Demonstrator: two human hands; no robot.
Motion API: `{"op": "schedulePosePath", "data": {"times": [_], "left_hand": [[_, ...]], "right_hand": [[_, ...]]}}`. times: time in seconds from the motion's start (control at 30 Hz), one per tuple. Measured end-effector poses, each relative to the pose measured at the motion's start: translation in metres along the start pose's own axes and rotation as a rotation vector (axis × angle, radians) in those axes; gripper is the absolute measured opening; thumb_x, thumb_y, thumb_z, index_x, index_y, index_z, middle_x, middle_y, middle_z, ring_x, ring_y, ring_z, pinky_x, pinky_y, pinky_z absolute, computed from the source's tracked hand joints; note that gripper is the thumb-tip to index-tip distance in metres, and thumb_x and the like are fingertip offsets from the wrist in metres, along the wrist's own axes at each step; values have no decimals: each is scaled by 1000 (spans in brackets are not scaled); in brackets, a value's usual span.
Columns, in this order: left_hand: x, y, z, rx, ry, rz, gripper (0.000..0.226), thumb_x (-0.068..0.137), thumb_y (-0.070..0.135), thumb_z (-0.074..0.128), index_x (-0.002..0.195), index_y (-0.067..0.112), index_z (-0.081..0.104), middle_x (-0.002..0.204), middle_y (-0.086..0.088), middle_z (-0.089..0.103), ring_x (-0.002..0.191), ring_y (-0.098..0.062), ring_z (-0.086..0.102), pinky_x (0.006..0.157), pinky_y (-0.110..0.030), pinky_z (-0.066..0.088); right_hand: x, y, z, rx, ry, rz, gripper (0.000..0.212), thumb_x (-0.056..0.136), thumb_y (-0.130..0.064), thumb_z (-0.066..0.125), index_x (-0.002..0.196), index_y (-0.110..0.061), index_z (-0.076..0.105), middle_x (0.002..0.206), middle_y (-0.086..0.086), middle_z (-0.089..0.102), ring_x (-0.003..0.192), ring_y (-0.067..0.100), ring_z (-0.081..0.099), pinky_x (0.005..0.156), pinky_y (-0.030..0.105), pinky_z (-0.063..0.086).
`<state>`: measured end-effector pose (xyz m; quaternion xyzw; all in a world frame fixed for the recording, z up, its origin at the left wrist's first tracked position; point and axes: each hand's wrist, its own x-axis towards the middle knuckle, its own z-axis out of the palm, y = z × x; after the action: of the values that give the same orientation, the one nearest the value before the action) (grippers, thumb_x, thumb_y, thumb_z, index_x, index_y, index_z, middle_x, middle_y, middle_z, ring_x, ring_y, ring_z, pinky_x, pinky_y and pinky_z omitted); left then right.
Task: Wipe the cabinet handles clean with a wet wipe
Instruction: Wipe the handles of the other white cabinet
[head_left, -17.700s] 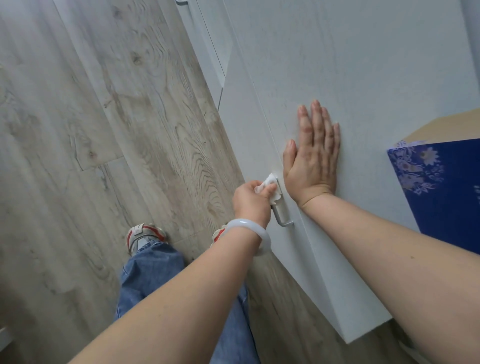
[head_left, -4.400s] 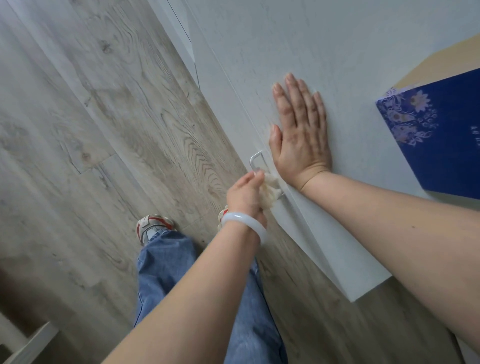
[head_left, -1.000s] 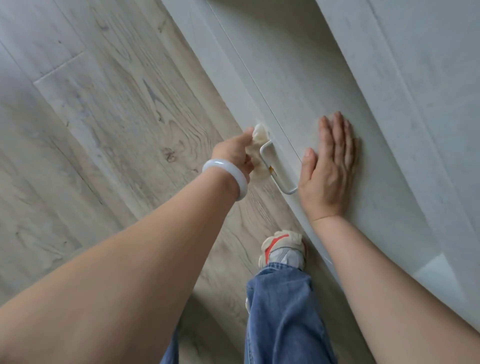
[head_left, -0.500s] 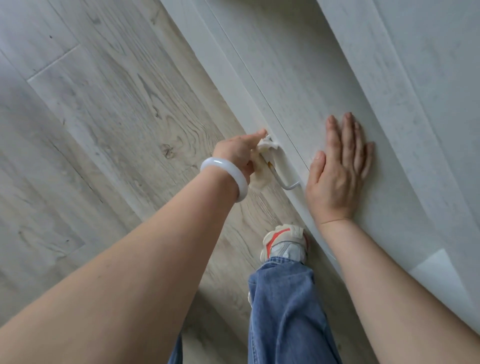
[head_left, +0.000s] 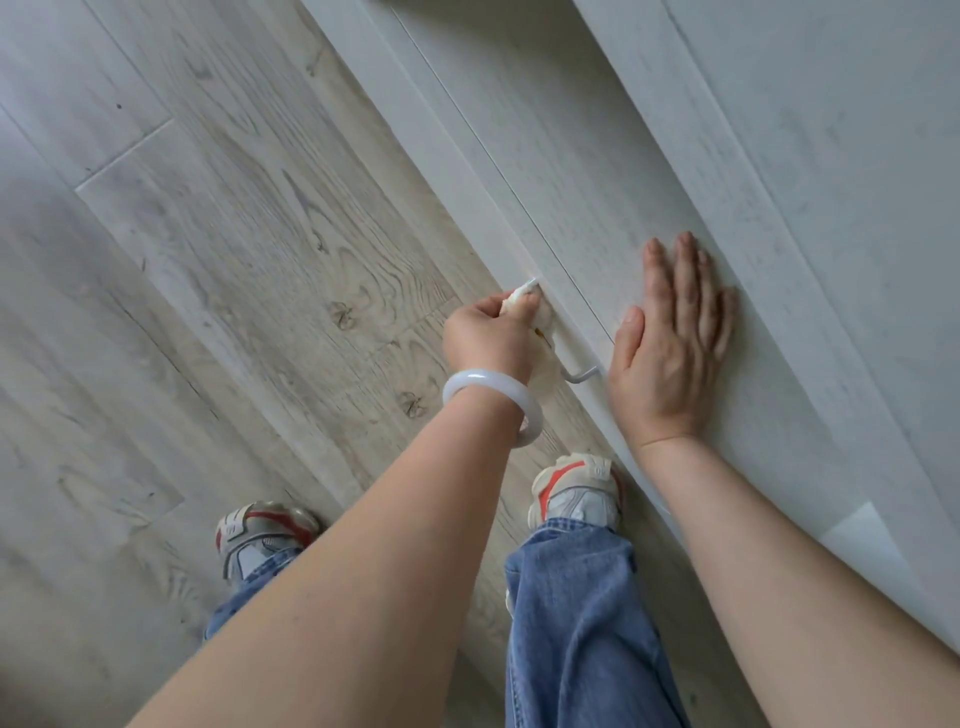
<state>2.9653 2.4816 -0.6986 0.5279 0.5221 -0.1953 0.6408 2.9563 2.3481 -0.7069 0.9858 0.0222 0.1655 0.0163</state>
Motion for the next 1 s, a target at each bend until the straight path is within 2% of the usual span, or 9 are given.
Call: {"op": "schedulePosePath", "data": {"times": [0.1, 0.2, 0.27, 0.4, 0.53, 0.67, 0.83, 0.93, 1.0], "left_hand": [[4, 6, -6, 65, -9, 55, 5, 87, 23, 73, 85, 18, 75, 63, 7, 67, 49, -2, 61, 51, -16, 48], [5, 3, -7, -58, -3, 51, 9, 82, 16, 77, 76, 21, 74, 72, 4, 72, 71, -15, 69, 79, -34, 59], [0, -1, -4, -169, 21, -8, 13, 82, 12, 76, 75, 21, 72, 74, 5, 72, 75, -17, 68, 86, -37, 58], [-5, -7, 3, -317, 108, -143, 14, 80, 14, 80, 74, 21, 69, 72, 3, 70, 74, -17, 68, 80, -32, 58], [-15, -25, 9, -275, 125, -215, 27, 78, 15, 81, 66, 17, 58, 70, -5, 67, 73, -25, 65, 84, -43, 59], [-25, -30, 9, -238, 88, -217, 32, 81, 12, 78, 63, 16, 52, 64, -5, 61, 69, -24, 59, 78, -42, 58], [-5, -7, 4, -185, 128, -116, 30, 82, 16, 76, 67, 19, 49, 69, -1, 60, 68, -23, 59, 80, -39, 57], [-17, -23, 13, -87, 101, -154, 33, 82, 14, 72, 68, 21, 44, 69, -1, 58, 65, -23, 56, 79, -40, 56], [-21, -34, 15, -51, 60, -166, 35, 80, 11, 72, 67, 21, 41, 70, -3, 58, 67, -24, 57, 83, -46, 57]], "right_hand": [[2, 0, 0, 5, 7, -3, 33, 91, -15, 49, 109, 7, 66, 111, 28, 66, 101, 40, 65, 113, 20, 11], [1, 0, -1, -30, 5, -20, 29, 89, -14, 50, 99, 6, 68, 100, 27, 68, 90, 39, 68, 94, 34, 32], [2, -1, -3, -33, 16, -34, 26, 87, -13, 51, 91, 6, 68, 90, 27, 69, 81, 38, 69, 82, 37, 33], [5, -2, -7, 6, 46, -37, 19, 81, -8, 52, 73, 5, 64, 71, 25, 64, 62, 36, 64, 69, 37, 30], [5, -4, -8, -20, 45, -35, 22, 81, -9, 51, 74, 6, 65, 71, 25, 65, 61, 35, 65, 68, 37, 30], [4, -4, -8, 10, 14, -16, 23, 82, -10, 52, 82, 7, 68, 78, 26, 67, 69, 35, 68, 73, 36, 32], [9, -6, -13, -7, -39, -23, 21, 79, -8, 51, 66, 4, 62, 63, 24, 61, 54, 35, 62, 64, 38, 27], [9, -7, -14, -25, -95, -7, 23, 80, -11, 51, 73, 5, 67, 71, 25, 66, 61, 35, 66, 69, 37, 31], [7, -7, -11, -41, -125, -2, 27, 81, -14, 51, 81, 6, 70, 78, 25, 69, 68, 36, 69, 74, 36, 34]]}}
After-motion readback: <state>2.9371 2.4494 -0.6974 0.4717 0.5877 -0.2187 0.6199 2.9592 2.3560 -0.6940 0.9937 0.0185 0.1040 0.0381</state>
